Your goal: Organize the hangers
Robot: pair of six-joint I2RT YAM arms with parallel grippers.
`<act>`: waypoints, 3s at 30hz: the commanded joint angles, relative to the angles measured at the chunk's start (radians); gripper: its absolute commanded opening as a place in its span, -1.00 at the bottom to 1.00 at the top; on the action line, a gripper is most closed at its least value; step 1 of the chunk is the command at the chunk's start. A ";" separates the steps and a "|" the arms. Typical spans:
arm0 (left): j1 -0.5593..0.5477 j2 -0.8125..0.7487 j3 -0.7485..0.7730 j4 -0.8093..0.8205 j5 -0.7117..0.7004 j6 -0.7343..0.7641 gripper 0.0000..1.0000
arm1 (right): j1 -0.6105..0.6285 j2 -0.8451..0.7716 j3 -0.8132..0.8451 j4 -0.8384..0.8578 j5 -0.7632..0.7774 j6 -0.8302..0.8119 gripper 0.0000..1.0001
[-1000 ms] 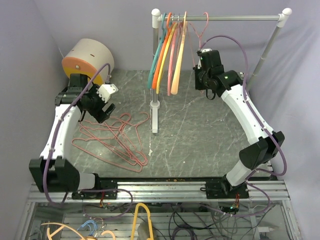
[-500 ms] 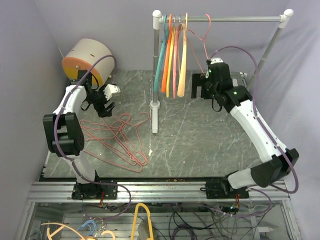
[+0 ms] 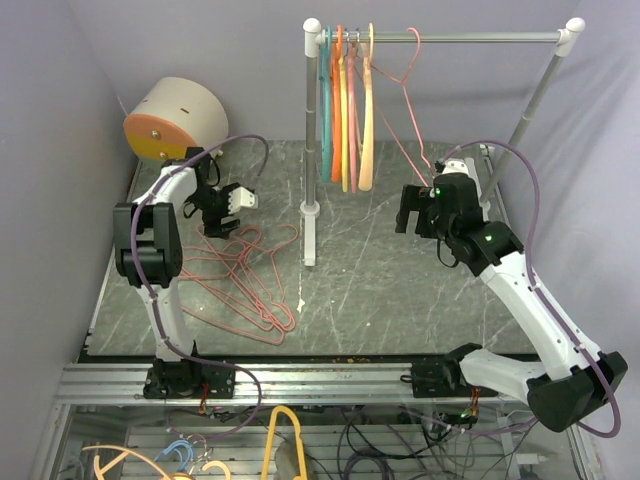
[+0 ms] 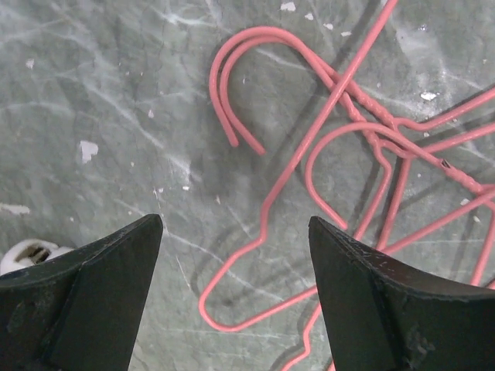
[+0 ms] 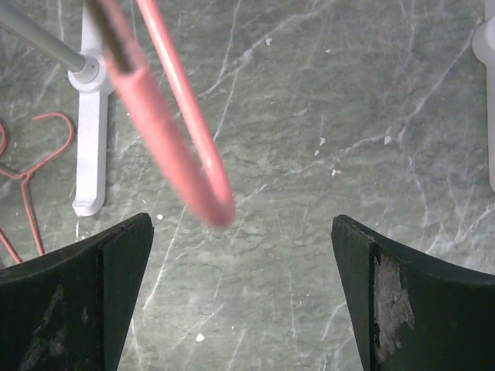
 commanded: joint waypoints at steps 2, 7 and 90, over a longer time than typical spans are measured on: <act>-0.038 0.027 0.017 0.020 -0.063 0.054 0.76 | -0.003 -0.027 -0.012 0.038 0.031 0.024 1.00; -0.056 0.045 -0.002 0.014 -0.091 0.079 0.67 | -0.003 -0.015 -0.022 0.047 0.035 0.029 1.00; -0.158 -0.700 -0.062 -0.196 0.056 -0.113 -0.86 | 0.711 0.430 -0.560 1.405 -0.654 0.196 -1.00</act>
